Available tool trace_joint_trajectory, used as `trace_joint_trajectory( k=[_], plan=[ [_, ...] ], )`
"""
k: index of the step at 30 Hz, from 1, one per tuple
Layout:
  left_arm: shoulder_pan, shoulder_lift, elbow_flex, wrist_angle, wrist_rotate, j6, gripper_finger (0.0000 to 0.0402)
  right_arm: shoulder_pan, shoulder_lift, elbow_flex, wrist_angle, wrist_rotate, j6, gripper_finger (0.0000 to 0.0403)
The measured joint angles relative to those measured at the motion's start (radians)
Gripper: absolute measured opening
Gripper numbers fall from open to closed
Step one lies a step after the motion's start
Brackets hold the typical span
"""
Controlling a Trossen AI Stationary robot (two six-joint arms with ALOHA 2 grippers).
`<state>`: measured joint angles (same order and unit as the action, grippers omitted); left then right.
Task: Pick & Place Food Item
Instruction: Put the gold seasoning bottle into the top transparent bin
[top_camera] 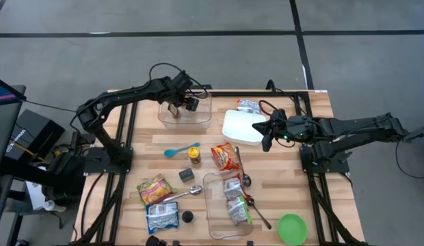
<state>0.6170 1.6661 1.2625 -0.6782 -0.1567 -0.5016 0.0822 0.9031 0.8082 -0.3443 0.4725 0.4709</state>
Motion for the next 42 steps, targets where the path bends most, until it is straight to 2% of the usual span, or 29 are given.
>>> trace_joint_trajectory(
  k=[9,21,32,42],
  plan=[
    [0.044,0.000,0.000,0.004,0.000,0.105,0.0286,0.000,0.000,0.000,0.000,0.000,-0.001,0.0011],
    [0.046,0.005,0.000,-0.007,0.034,0.257,0.0286,0.000,0.000,0.000,0.000,0.000,-0.003,0.0011],
    [0.045,0.005,-0.054,-0.028,0.044,0.288,0.0286,0.000,0.000,0.000,0.000,0.000,-0.001,0.0011],
    [0.045,0.005,-0.055,-0.008,0.043,0.288,0.0286,0.000,0.000,0.000,0.000,0.000,-0.001,0.0011]
  ],
)
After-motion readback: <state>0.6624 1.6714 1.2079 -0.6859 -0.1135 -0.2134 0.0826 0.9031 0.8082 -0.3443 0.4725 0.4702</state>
